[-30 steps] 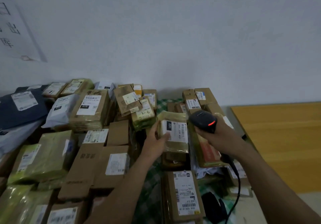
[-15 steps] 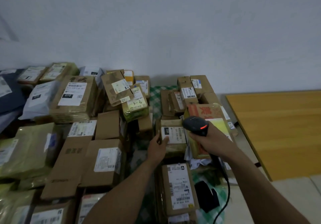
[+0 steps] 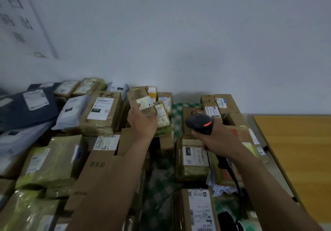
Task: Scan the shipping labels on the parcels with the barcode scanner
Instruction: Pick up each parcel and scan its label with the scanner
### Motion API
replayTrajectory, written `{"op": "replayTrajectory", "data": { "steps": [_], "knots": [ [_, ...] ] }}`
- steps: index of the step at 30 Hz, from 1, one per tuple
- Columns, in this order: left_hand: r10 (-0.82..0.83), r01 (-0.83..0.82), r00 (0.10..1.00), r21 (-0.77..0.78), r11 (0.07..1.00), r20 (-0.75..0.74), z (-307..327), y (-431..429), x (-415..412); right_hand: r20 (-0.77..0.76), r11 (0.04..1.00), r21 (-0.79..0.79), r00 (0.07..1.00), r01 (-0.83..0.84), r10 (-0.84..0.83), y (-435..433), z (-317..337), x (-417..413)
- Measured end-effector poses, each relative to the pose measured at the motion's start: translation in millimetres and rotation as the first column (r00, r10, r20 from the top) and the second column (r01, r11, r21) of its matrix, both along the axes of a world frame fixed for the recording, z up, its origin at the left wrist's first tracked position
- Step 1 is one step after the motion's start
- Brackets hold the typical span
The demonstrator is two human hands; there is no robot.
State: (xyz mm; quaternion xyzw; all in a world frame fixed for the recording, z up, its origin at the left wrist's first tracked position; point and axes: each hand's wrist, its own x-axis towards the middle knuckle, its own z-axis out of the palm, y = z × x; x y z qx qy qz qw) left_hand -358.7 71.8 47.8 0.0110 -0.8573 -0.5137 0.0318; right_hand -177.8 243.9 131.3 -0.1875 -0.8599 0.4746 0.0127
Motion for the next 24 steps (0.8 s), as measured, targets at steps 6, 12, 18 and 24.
{"op": "replayTrajectory", "data": {
  "steps": [6,12,18,24],
  "knots": [
    [0.010,0.001,0.934,-0.032,0.999,0.356,1.6,-6.5,-56.4,0.020,0.997,0.055,0.999,-0.051,0.050,-5.1,3.4,-32.7],
    [0.032,-0.094,0.901,0.121,0.988,0.433,-12.1,-16.0,-62.4,0.052,0.994,0.099,0.998,-0.036,0.031,-6.3,-1.7,-36.3],
    [-0.026,-0.059,0.966,0.318,0.946,0.257,7.9,-27.2,-40.0,0.026,0.999,0.035,0.999,-0.021,0.020,-6.8,-3.3,-29.9],
    [-0.354,0.153,0.916,0.652,0.743,0.188,53.1,-30.6,46.1,-0.134,0.973,-0.079,0.964,0.219,-0.228,-4.5,-2.4,-18.1]
  ]
}}
